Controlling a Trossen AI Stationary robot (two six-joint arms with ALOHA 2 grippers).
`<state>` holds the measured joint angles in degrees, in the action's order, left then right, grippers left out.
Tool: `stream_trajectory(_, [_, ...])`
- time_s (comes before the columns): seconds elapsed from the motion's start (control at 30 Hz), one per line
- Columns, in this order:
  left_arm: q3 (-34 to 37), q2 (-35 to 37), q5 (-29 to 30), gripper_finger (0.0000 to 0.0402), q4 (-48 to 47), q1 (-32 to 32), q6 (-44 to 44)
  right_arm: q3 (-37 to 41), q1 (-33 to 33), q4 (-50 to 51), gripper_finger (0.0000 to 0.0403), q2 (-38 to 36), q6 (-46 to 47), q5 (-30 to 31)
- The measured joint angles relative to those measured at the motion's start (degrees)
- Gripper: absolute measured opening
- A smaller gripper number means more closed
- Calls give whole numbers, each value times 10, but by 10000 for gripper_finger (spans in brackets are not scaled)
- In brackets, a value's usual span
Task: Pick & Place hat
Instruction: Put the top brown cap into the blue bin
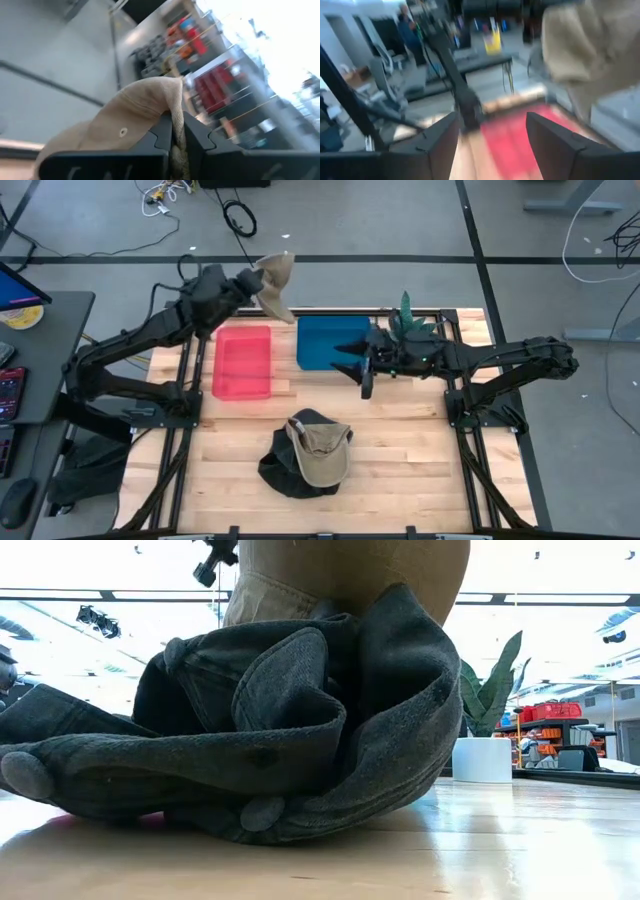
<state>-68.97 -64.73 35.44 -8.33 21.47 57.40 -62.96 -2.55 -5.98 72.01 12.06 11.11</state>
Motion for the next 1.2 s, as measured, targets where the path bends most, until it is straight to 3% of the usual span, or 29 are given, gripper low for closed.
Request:
stream_trajectory(0.27, [0,-7,89,22,48,-76,-41,0,4,-129,278,6,-160,8])
stream_trajectory(0.47, [0,-27,143,22,90,-111,-58,-29,14,-160,316,51,-146,32])
stream_trajectory(0.67, [1,-57,143,22,94,-119,-55,-153,14,-51,335,142,-140,37])
stream_trajectory(0.8, [1,-60,143,22,93,-121,-57,-221,14,26,335,190,-93,85])
stream_trajectory(1.03, [1,-61,115,22,95,-136,-85,-266,22,24,334,235,-78,107])
stream_trajectory(1.2, [1,-61,66,22,104,-147,-121,-266,40,31,334,241,-14,104])
